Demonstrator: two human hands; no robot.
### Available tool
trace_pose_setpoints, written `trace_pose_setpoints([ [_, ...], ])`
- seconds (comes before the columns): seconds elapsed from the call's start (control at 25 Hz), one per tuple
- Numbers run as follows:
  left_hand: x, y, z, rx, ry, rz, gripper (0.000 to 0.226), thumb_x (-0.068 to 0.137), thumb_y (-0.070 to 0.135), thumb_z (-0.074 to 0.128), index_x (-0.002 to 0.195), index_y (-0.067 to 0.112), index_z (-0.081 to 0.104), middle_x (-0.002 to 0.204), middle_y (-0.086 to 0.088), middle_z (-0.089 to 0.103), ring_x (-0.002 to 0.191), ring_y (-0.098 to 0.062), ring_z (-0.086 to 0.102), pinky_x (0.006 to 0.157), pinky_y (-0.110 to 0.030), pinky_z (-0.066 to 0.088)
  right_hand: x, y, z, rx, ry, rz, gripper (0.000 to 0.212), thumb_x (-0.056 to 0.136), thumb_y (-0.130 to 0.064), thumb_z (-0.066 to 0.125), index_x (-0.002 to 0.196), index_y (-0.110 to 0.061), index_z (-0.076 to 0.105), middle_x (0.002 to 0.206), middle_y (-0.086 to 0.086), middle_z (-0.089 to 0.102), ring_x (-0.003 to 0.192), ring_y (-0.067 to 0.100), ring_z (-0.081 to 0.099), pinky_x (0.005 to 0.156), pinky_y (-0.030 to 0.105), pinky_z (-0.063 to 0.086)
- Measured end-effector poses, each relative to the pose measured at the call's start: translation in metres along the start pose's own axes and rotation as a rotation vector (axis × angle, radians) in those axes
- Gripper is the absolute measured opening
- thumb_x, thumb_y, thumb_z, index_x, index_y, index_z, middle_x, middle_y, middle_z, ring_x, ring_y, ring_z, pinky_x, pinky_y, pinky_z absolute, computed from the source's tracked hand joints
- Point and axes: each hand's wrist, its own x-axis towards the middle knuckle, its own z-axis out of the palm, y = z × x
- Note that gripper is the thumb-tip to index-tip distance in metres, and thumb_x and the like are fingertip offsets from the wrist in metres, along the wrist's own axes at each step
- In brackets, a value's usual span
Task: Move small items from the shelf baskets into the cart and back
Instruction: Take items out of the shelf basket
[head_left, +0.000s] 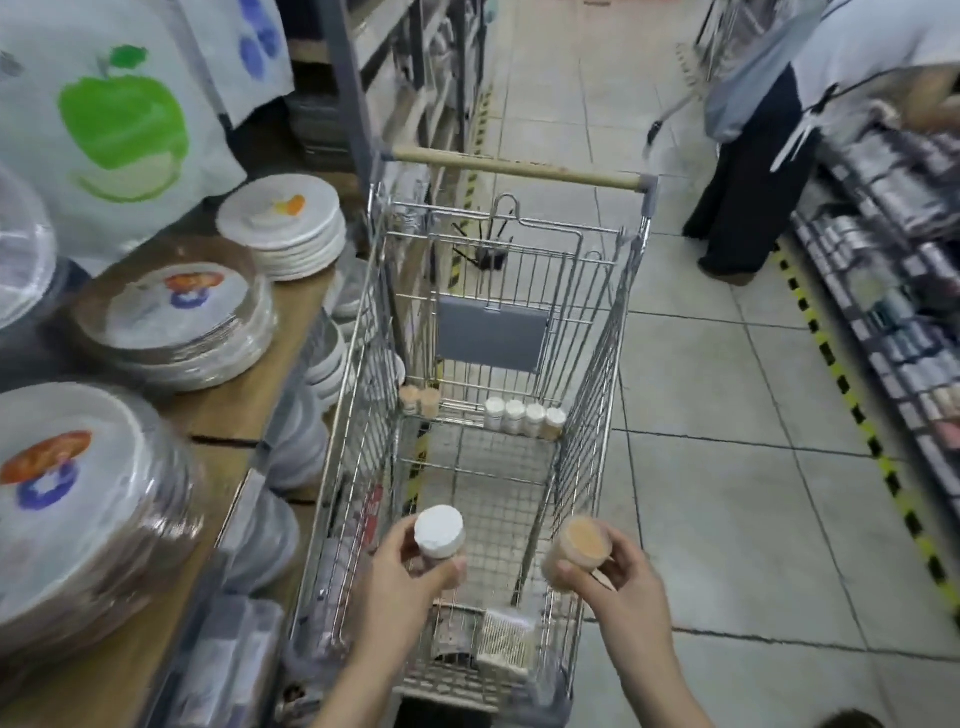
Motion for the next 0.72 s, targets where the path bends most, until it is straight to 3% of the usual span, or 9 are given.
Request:
trace_pose_setpoints([
  [0.08,0.041,0.002,-0.001,-0.001,-0.004,-0.007,0.050,0.068,0.004,0.081,0.102,0.031,0.057,0.100,0.009,0.066,0.091,-0.006,0.061,0.073,-0.016,0.044,0.038,-0.003,0.028,-0.025,0.006,0.029,0.048,0.069,0.011,0.075,0.102,-0.020,0.061,0.096,-0.003,0.068,0.076,-0.003,0.066,0.065,0.010,0.050],
  [0.16,0.081,-0.002,-0.005,0.016,-0.012,-0.006,0.052,0.068,0.007,0.081,0.110,0.026,0.056,0.102,0.010,0.065,0.095,-0.010,0.061,0.079,-0.022,0.047,0.078,0.000,0.056,-0.076,-0.035,0.041,0.046,0.070,0.007,0.076,0.106,-0.017,0.059,0.100,-0.003,0.067,0.081,-0.001,0.065,0.067,0.011,0.050],
  [0.36,0.172,-0.021,-0.005,0.020,0.028,-0.037,0.052,0.070,0.007,0.080,0.114,0.023,0.058,0.100,0.011,0.066,0.095,-0.007,0.061,0.086,-0.027,0.047,0.173,0.035,0.112,-0.198,-0.096,0.135,0.048,0.072,-0.002,0.077,0.111,-0.019,0.055,0.104,-0.011,0.062,0.095,0.002,0.058,0.089,0.022,0.049],
  [0.48,0.224,-0.046,0.009,-0.006,0.055,-0.063,0.053,0.069,0.004,0.080,0.115,0.020,0.058,0.102,0.009,0.065,0.097,-0.012,0.060,0.092,-0.033,0.047,0.229,0.069,0.134,-0.231,-0.088,0.169,0.047,0.074,-0.002,0.075,0.114,-0.016,0.054,0.104,-0.010,0.062,0.092,-0.002,0.056,0.072,0.006,0.046],
  [0.56,0.250,-0.072,0.017,-0.056,0.071,-0.105,0.051,0.068,0.001,0.080,0.106,0.026,0.058,0.100,0.007,0.065,0.097,-0.015,0.060,0.087,-0.031,0.045,0.264,0.093,0.148,-0.264,-0.093,0.172,0.050,0.075,-0.004,0.076,0.119,-0.014,0.054,0.106,-0.008,0.063,0.093,0.000,0.058,0.069,0.005,0.044],
  [0.72,0.284,-0.115,0.026,-0.145,0.150,-0.167,0.053,0.062,-0.003,0.082,0.103,0.025,0.060,0.095,0.004,0.065,0.092,-0.023,0.061,0.072,-0.025,0.046,0.336,0.134,0.194,-0.308,-0.173,0.160,0.047,0.078,-0.001,0.072,0.119,-0.014,0.054,0.107,-0.006,0.063,0.106,0.016,0.059,0.083,0.017,0.050],
])
